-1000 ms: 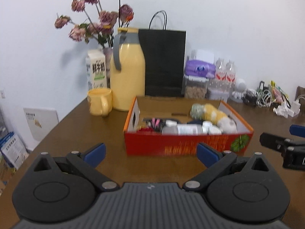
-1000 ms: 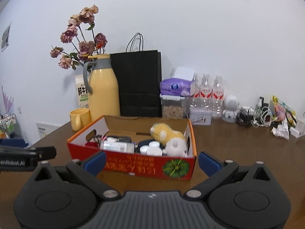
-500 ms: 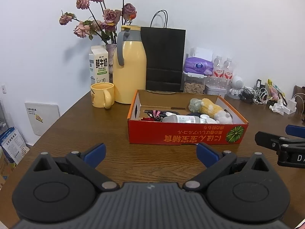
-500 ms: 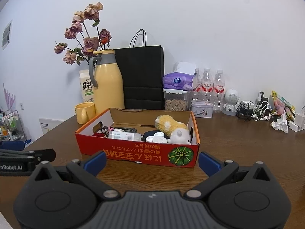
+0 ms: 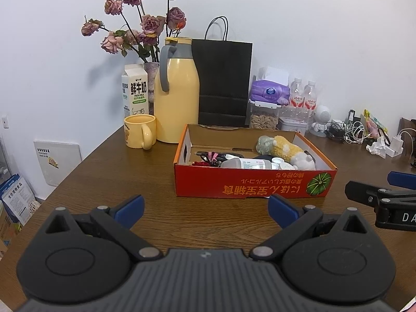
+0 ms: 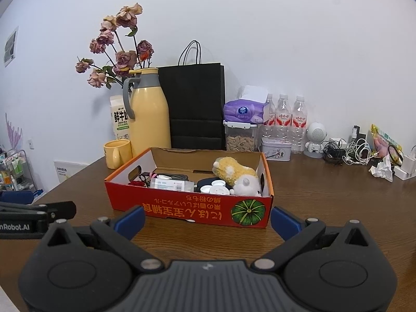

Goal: Organize objects

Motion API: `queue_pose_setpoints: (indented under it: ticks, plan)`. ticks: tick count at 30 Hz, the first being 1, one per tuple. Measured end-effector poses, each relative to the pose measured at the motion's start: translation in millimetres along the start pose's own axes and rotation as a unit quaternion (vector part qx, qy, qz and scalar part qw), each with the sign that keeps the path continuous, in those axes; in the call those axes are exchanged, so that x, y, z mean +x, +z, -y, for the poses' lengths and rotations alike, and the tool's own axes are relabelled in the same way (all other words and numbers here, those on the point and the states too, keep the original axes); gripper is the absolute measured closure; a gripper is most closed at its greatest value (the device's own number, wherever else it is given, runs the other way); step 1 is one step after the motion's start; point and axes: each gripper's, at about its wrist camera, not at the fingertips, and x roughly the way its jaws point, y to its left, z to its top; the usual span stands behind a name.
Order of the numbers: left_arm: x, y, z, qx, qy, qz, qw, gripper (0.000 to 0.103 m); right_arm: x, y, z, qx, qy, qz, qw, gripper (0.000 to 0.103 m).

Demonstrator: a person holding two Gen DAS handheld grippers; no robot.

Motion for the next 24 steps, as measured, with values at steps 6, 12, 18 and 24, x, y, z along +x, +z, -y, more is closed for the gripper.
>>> queue_pose_setpoints:
  ticks: [6,12,18,24]
  plan:
    - [-0.6,0.1,0.4,0.001,0.0,0.0,1.0,0.0,0.1,-0.1,0.1,0.0,0.0,0.0,1.0,0.0]
    - [-1.1,-0.2,1.5,0.0,0.0,0.001,1.0,0.0,0.1,-0.4,0.1,0.0,0.0,0.0,1.0,0.0]
    - [-1.0,-0.2,1.6,0.001,0.0,0.0,1.0,0.0,0.2,-0.4,0.2,0.001,0.0,0.0,1.0,0.0]
    - [-1.0,-0.1,1.7,0.0,0.0,0.0,1.0,0.0,0.4,-0.5,0.5,0.0,0.0,-0.001,1.0,0.0]
